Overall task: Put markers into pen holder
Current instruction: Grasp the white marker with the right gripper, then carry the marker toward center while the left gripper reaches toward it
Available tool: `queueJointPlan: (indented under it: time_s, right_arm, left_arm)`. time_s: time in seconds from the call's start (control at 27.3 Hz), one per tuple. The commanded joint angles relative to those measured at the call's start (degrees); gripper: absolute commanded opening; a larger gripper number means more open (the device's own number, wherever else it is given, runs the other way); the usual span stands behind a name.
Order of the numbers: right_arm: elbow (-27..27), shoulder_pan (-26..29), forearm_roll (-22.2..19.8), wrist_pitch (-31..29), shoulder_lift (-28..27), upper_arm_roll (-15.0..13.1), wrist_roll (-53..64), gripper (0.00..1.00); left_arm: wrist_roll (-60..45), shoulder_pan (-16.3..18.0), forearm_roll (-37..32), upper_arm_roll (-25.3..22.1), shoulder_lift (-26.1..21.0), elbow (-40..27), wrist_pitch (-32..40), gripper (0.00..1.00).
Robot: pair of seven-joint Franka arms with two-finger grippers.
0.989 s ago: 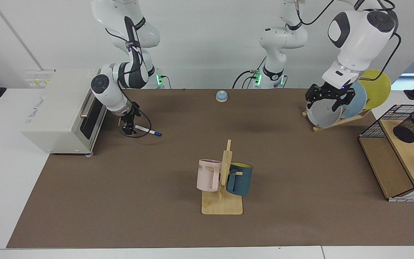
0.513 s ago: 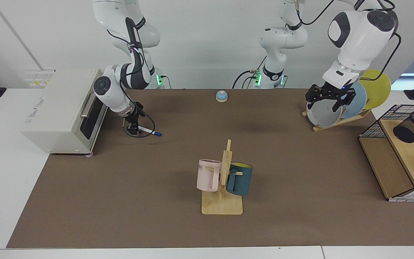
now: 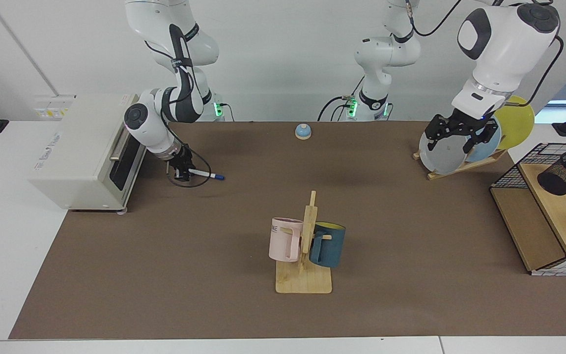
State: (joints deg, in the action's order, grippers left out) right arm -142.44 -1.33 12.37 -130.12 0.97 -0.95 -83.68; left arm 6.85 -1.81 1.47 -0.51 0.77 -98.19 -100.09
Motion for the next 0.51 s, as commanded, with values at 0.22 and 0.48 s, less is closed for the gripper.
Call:
queueJointPlan:
  time_s: [0.22, 0.48]
  right_arm:
    - [1.7, 0.3, 1.3, 4.1, 3.2, 0.2, 5.8, 0.0]
    - [11.9, 1.6, 1.3, 20.3, 6.4, -0.2, 11.6, 0.0]
  left_arm:
    - [-0.6, 0.6, 0.2, 0.3, -3.8, 3.6, 0.2, 1.0]
    - [-0.3, 0.8, 0.2, 0.2, -3.9, 3.4, 0.2, 1.0]
